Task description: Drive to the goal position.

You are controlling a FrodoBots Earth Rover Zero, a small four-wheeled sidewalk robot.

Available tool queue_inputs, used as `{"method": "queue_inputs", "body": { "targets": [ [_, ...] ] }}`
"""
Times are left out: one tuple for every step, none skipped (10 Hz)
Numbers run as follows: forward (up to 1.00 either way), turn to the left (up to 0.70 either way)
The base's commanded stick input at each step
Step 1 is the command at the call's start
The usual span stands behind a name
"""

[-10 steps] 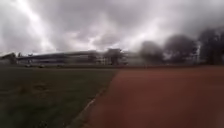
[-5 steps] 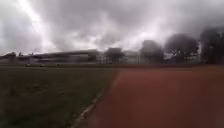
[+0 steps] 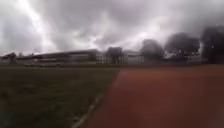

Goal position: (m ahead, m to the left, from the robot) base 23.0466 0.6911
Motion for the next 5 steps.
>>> {"method": "queue_inputs", "body": {
  "targets": [
    [0.70, 0.00],
    [0.70, 0.00],
    [0.70, 0.00],
    [0.70, 0.00],
    [0.70, 0.00]
  ]
}}
